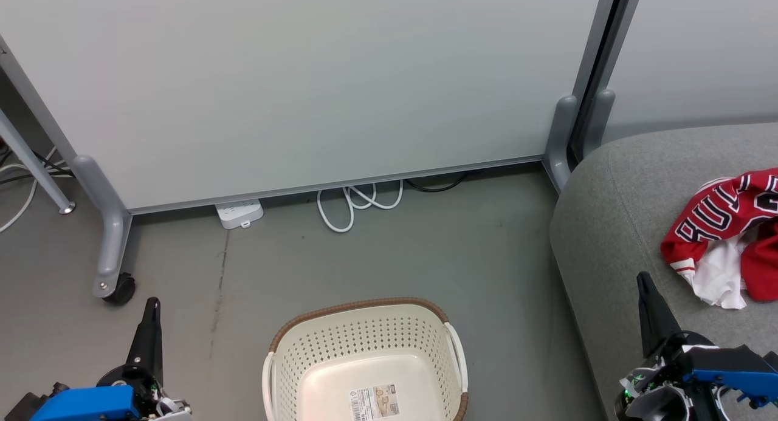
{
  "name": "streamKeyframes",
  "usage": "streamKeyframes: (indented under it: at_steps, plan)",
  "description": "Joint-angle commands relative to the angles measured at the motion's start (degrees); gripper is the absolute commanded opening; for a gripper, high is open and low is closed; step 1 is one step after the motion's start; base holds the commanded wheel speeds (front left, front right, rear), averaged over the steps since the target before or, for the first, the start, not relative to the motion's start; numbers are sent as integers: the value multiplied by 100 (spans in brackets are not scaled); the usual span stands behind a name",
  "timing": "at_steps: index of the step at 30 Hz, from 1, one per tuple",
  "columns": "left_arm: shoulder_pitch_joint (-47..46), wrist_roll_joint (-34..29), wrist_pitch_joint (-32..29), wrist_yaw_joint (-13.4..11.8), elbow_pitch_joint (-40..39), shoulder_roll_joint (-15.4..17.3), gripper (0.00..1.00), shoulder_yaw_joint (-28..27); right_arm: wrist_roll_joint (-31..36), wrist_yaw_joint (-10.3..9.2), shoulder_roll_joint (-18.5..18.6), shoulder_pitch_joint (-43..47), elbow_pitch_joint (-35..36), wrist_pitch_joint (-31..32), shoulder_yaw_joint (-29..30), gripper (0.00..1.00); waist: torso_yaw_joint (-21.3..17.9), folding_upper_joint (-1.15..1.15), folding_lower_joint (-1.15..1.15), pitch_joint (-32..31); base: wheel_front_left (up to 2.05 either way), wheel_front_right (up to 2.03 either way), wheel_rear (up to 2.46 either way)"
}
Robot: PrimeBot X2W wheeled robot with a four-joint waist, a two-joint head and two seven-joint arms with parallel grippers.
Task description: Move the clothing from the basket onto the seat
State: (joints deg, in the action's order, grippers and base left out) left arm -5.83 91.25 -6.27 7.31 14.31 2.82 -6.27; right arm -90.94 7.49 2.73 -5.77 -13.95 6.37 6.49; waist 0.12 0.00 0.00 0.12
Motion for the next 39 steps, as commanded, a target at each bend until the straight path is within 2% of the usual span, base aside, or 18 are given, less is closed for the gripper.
streamKeyframes:
  at_steps: [1, 39]
  plan:
    - [-70, 85, -34, 32, -41, 11, 0, -44, -118, 0, 27, -71, -12, 23, 10, 0, -5, 0, 0, 3, 0, 0, 0]
    - [-72, 124, -52, 32, -45, 11, 0, -42, -156, 0, 26, -82, -16, 24, 8, 0, -12, 0, 0, 6, 0, 0, 0]
